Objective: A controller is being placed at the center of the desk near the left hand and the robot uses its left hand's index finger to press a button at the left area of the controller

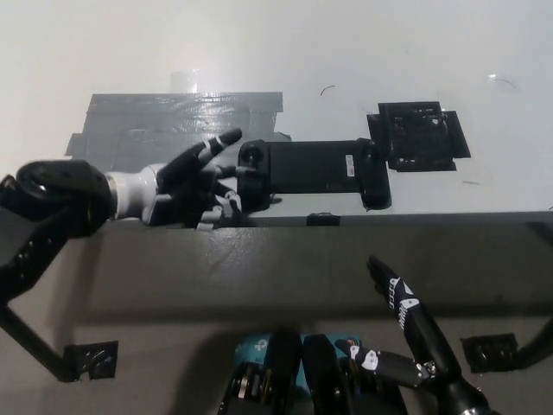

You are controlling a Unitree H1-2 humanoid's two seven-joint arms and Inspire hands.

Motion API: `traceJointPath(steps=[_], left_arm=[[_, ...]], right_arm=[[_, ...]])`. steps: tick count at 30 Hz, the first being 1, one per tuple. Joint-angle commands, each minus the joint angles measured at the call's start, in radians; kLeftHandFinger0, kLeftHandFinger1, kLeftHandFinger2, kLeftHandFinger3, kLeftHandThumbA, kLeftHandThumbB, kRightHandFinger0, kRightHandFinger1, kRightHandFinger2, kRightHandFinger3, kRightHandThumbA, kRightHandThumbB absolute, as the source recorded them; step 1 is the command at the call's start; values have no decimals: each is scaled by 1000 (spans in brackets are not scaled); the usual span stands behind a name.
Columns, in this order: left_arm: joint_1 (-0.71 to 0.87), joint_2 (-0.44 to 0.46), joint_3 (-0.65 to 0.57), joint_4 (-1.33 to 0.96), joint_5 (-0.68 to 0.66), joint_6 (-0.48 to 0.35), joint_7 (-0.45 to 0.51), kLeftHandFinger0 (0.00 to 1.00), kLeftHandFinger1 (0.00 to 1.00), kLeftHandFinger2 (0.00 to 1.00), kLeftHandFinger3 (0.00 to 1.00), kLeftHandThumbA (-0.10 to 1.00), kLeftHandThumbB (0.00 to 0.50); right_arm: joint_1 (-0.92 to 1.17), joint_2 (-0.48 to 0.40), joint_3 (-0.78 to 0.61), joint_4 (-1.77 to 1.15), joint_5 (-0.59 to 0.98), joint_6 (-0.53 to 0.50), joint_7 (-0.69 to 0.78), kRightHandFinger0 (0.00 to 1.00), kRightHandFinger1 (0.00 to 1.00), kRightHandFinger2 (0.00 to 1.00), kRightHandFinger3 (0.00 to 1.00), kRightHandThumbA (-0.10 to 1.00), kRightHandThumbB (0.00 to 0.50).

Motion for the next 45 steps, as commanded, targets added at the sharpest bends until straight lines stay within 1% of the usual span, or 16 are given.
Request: traceJointPath(steps=[1, 2, 5, 9, 13, 15, 17, 20, 24, 26, 28, 30, 32, 36, 42, 45], left_arm=[[-55, 18, 13, 4, -83, 31, -3, 0, 11, 412, 1000, 1000, 401], [-53, 13, 15, 3, -91, 31, 12, 0, 0, 418, 1000, 1000, 410], [-37, -13, 65, -12, -58, 31, 74, 0, 6, 432, 1000, 1000, 396], [-21, -33, 109, -23, -46, 31, 112, 0, 0, 319, 1000, 1000, 405], [-17, -33, 105, -41, -1, 31, 121, 0, 5, 314, 1000, 1000, 405], [-19, -28, 93, -53, 34, 31, 122, 0, 32, 358, 1000, 1000, 411], [-21, -24, 83, -72, 101, 31, 113, 5, 102, 435, 1000, 1000, 418], [-26, -14, 68, -86, 177, 31, 113, 0, 103, 441, 1000, 1000, 432], [-38, -8, 69, -60, 193, 31, 69, 0, 19, 381, 1000, 1000, 403], [-42, -4, 66, -57, 213, 31, 57, 0, 5, 371, 1000, 1000, 405], [-56, 4, 56, -49, 254, 31, 35, 0, 1, 373, 1000, 1000, 428], [-70, 15, 52, -32, 284, 31, 0, 0, 11, 393, 1000, 1000, 438], [-84, 26, 52, -14, 290, 31, -14, 0, 71, 453, 1000, 1000, 433], [-101, 39, 68, 16, 318, 31, -38, 0, 73, 446, 1000, 1000, 405], [-125, 40, 83, 62, 365, 31, -100, 0, 157, 531, 1000, 1000, 405], [-128, 39, 91, 78, 385, 31, -117, 0, 163, 532, 1000, 1000, 411]], right_arm=[[-17, 2, 1, -38, 2, -18, 13, 1000, 1000, 1000, 1000, 856, 302], [-14, 3, 1, -44, 2, -10, 13, 1000, 1000, 1000, 1000, 861, 312], [-17, -2, 1, -46, -3, -15, 15, 1000, 1000, 1000, 1000, 867, 299], [-24, -6, 4, -46, -5, -10, 21, 1000, 1000, 1000, 1000, 861, 289], [-30, -9, 5, -50, -6, 0, 28, 1000, 1000, 1000, 1000, 861, 288], [-32, -9, 5, -49, -6, -2, 29, 1000, 1000, 1000, 1000, 857, 287], [-34, -12, 3, -52, 2, 0, 35, 1000, 1000, 1000, 1000, 841, 285], [-38, -13, 2, -53, 6, 1, 40, 1000, 1000, 1000, 1000, 828, 283], [-46, -17, 7, -51, -4, -9, 45, 1000, 1000, 1000, 1000, 779, 253], [-49, -17, 9, -50, -4, -12, 47, 1000, 1000, 1000, 1000, 770, 252], [-54, -19, 7, -48, -3, -14, 47, 1000, 1000, 1000, 1000, 764, 255], [-57, -19, 4, -46, -2, -16, 48, 1000, 1000, 1000, 1000, 776, 266], [-59, -20, 2, -49, 0, -11, 49, 1000, 1000, 1000, 1000, 783, 265], [-66, -17, 3, -46, 1, -6, 51, 1000, 1000, 1000, 1000, 785, 265], [-69, -17, 2, -47, -7, -7, 49, 1000, 1000, 1000, 1000, 803, 265], [-67, -17, 3, -51, -11, 0, 49, 1000, 1000, 1000, 1000, 815, 272]])
